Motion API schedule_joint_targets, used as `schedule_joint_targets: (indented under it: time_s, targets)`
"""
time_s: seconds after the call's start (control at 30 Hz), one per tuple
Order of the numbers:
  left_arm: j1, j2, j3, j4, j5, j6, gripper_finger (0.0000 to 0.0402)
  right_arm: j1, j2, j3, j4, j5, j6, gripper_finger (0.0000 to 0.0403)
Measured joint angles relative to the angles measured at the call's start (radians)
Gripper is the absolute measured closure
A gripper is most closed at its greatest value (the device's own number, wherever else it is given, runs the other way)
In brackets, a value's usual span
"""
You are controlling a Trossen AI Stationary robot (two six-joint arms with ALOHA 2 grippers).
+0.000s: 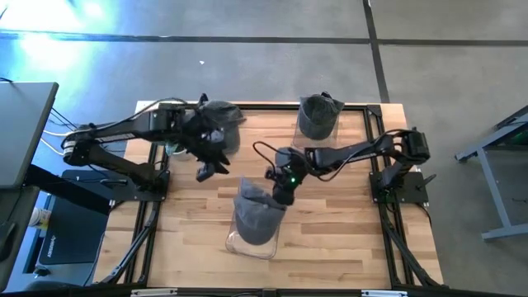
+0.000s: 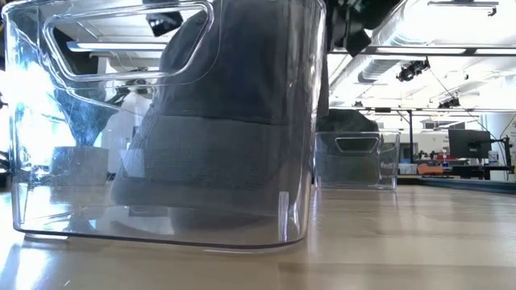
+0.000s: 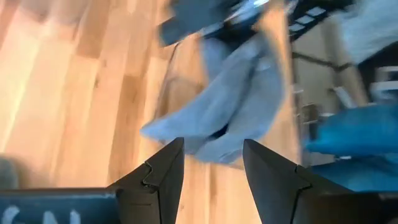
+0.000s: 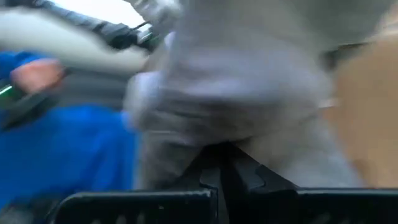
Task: Pick & Place hat
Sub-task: Put the gray cap into the bottom transparent bin
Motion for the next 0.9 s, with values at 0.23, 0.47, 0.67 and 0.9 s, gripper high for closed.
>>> schedule_joint_targets:
  time_s: [0.23, 0.47, 0.67, 0.9]
  targets:
    - [-0.155, -0.080, -0.128, 0.203, 0.013, -0.090, 0.0241, 0.056, -0.019, 0.001, 0.150, -0.125, 0.076, 0.0402]
    - [-0.380, -0.109, -0.237, 0.318, -0.168, -0.293, 0.0241, 0.066, -0.018, 0.001, 0.040, 0.112, 0.067, 0.0401]
    - [-0.650, -0.076, -0.282, 0.536, -0.413, -0.562, 0.0241, 0.091, -0.018, 0.001, 0.035, 0.107, 0.006, 0.0402]
    - [-0.885, 0.121, -0.283, 0.669, -0.685, -0.859, 0.0241, 0.126, -0.018, 0.001, 0.035, 0.084, -0.050, 0.0402]
